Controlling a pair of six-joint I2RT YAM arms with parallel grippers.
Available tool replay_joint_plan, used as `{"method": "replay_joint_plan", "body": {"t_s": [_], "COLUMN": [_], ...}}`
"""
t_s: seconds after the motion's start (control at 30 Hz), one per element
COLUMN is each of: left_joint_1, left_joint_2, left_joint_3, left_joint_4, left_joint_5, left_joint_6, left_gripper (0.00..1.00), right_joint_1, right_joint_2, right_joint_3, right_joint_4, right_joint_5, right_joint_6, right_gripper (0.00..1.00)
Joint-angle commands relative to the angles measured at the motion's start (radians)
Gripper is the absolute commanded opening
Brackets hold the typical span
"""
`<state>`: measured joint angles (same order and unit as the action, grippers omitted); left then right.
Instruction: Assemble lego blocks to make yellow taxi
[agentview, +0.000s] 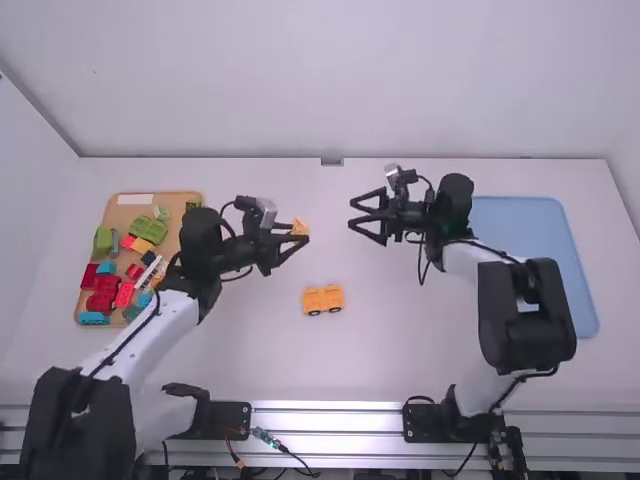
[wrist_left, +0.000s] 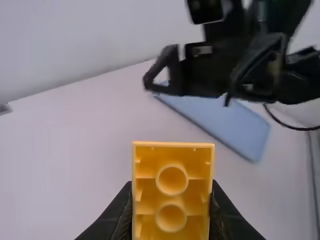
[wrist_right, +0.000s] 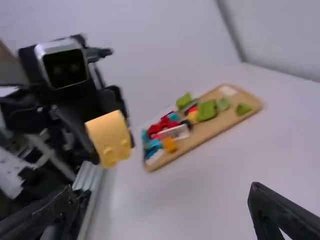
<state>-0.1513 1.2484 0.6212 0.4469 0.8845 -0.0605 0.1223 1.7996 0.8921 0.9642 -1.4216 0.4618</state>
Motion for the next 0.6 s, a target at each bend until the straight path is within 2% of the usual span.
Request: {"method": "replay_joint_plan", "body": {"t_s": [0.0, 0.1, 0.3, 0.37, 0.4, 0.5, 0.57], "left_joint_1": [-0.006, -0.007, -0.006, -0.007, -0.007, -0.019, -0.023], "left_joint_2": [0.053, 0.121, 0.299, 0.381, 0.381, 0.444, 0.455], "left_joint_3": [-0.006, -0.006, -0.005, -0.005, -0.005, -0.005, -0.005], "left_joint_4": [0.06, 0.177, 0.517, 0.706, 0.706, 0.871, 0.902], "left_joint_5": [0.161, 0.241, 0.274, 0.336, 0.336, 0.361, 0.36], "left_joint_6": [-0.002, -0.024, -0.267, -0.369, -0.369, -0.469, -0.485], "left_gripper": [0.02, 0.02, 0.02, 0.02, 0.02, 0.02, 0.02], "right_joint_1": [0.027, 0.047, 0.099, 0.115, 0.115, 0.127, 0.13], "right_joint_2": [0.031, 0.036, 0.036, 0.036, 0.036, 0.036, 0.036], "right_joint_3": [0.043, 0.045, 0.045, 0.045, 0.045, 0.045, 0.045], "right_joint_4": [0.008, 0.008, 0.079, 0.092, 0.092, 0.087, 0.087], "right_joint_5": [-0.125, -0.115, -0.122, -0.126, -0.126, -0.098, -0.091], "right_joint_6": [-0.006, -0.017, -0.018, -0.043, -0.043, -0.048, -0.048], "right_gripper": [0.89, 0.89, 0.85, 0.85, 0.85, 0.84, 0.83]}}
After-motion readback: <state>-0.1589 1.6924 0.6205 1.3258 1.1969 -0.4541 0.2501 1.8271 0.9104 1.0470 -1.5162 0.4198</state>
